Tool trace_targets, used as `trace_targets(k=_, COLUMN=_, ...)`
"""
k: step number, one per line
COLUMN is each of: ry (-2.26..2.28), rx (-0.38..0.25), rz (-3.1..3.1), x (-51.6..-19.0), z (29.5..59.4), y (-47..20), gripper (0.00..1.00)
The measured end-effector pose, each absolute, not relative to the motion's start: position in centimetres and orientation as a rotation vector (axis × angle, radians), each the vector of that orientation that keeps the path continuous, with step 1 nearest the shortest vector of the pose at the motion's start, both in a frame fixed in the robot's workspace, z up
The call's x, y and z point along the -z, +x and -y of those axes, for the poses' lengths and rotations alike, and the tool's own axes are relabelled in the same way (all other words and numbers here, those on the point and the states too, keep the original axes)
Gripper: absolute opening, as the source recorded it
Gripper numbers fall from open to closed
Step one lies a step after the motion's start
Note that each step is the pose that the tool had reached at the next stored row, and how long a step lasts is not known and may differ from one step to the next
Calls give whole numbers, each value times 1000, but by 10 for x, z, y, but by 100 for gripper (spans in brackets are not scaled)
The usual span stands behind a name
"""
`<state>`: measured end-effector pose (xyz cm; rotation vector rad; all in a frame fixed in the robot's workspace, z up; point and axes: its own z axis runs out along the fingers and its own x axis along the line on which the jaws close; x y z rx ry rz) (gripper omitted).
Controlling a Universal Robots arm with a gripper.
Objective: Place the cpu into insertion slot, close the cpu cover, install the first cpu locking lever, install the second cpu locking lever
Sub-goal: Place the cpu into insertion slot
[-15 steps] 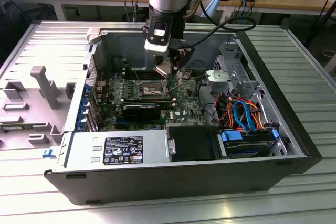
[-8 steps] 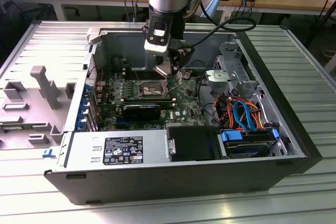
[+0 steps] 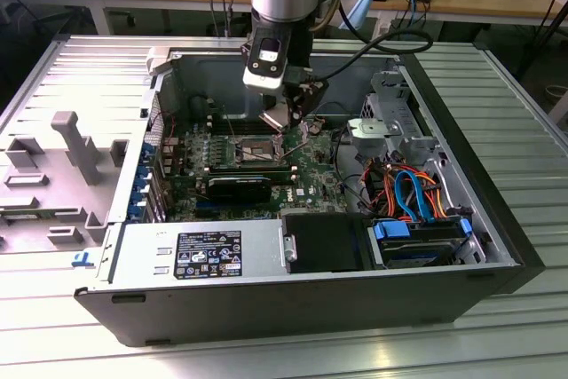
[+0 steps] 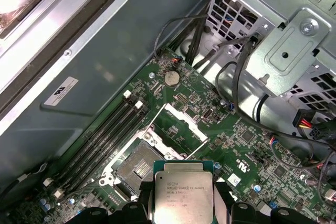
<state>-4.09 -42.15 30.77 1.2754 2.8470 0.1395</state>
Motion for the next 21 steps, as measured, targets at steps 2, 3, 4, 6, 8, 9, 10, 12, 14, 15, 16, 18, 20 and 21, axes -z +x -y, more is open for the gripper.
trace_targets(k=2, ry=1279, rx=-139, rz=-2845, x=-308, z=421, y=-41, gripper=54)
trace_targets(k=3, ry=1280, rx=-139, rz=-2845, x=-308, z=421, y=-41, gripper=54)
trace_targets(k=4, ry=1283, rx=-139, rz=-2844, x=-307, z=421, y=-41, gripper=54)
trace_targets(k=6, ry=1286, rx=-139, rz=-2842, x=-307, z=421, y=-41, gripper=54)
trace_targets(k=8, ry=1290, rx=-139, rz=-2840, x=-307, z=421, y=-41, gripper=54)
trace_targets(k=9, ry=1291, rx=-139, rz=-2839, x=-307, z=421, y=-41, gripper=54)
trace_targets(k=10, ry=1294, rx=-139, rz=-2838, x=-307, z=421, y=-41, gripper=54)
trace_targets(k=12, ry=1297, rx=-139, rz=-2837, x=-307, z=421, y=-41, gripper=54)
trace_targets(k=14, ry=1302, rx=-139, rz=-2834, x=-306, z=421, y=-41, gripper=54)
trace_targets(k=15, ry=1303, rx=-139, rz=-2833, x=-306, z=421, y=-41, gripper=54)
trace_targets(k=16, ry=1305, rx=-139, rz=-2833, x=-306, z=421, y=-41, gripper=54)
trace_targets(k=18, ry=1308, rx=-139, rz=-2831, x=-306, z=421, y=-41, gripper=54)
trace_targets(k=20, ry=1311, rx=-139, rz=-2830, x=-306, z=421, y=-41, gripper=54)
trace_targets(k=21, ry=1313, rx=-139, rz=-2828, x=-306, z=421, y=-41, gripper=54)
